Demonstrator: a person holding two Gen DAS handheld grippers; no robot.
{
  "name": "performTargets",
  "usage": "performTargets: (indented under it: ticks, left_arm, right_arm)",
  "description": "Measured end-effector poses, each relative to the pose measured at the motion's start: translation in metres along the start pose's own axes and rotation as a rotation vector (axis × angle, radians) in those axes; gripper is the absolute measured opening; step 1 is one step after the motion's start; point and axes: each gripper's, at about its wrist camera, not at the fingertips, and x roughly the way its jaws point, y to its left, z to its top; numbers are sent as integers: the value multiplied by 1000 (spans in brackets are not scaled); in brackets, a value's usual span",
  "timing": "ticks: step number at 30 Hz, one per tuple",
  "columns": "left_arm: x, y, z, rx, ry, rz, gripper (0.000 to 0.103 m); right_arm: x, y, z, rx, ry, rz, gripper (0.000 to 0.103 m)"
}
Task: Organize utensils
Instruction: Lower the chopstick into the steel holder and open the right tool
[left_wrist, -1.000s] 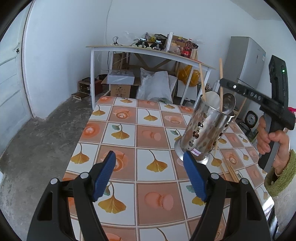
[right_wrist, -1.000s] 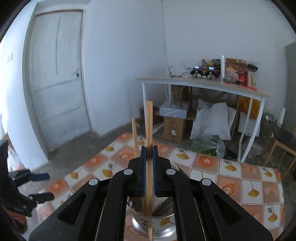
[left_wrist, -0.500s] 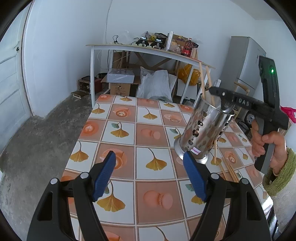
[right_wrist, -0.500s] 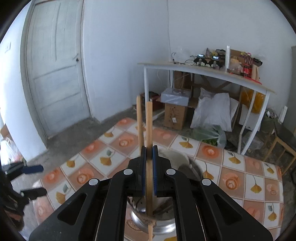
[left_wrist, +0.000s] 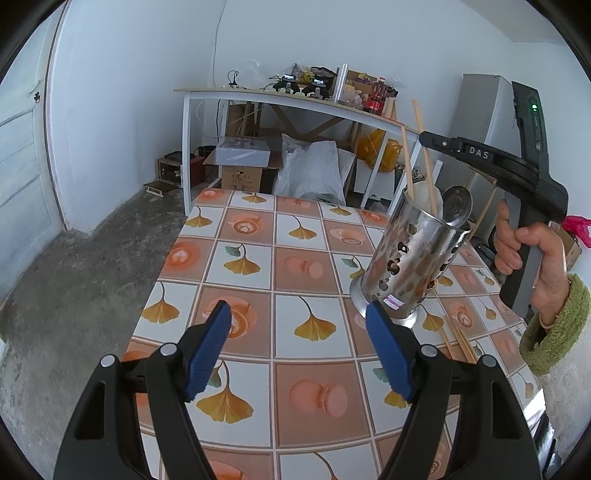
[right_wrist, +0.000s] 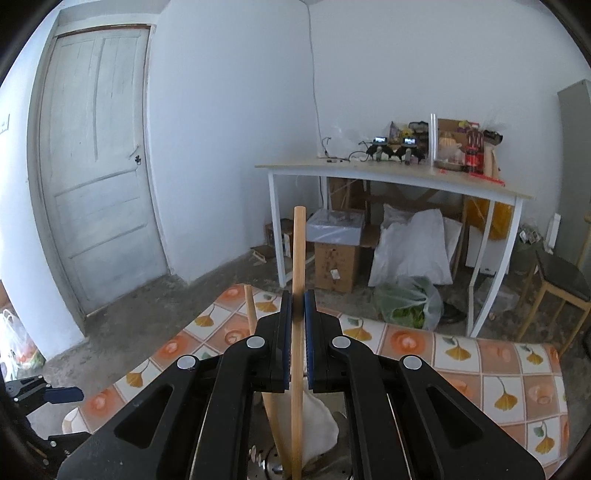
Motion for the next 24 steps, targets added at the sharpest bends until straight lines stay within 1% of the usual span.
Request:
performTargets:
  ticks: [3, 11, 17, 24]
  left_arm:
    - [0, -1, 0, -4, 3, 0, 73]
    - [-2, 5, 4, -2, 1, 5, 73]
    - [-3, 5, 3, -2, 0, 5, 73]
    - [-2, 4, 2, 4, 2, 1, 73]
  right_arm:
    - [0, 3, -2, -27, -14, -13, 5]
    - [4, 2, 2, -38, -38, -24, 5]
    - [4, 6, -3, -73, -48, -44, 5]
    - [-7, 3, -4, -62, -74, -47, 5]
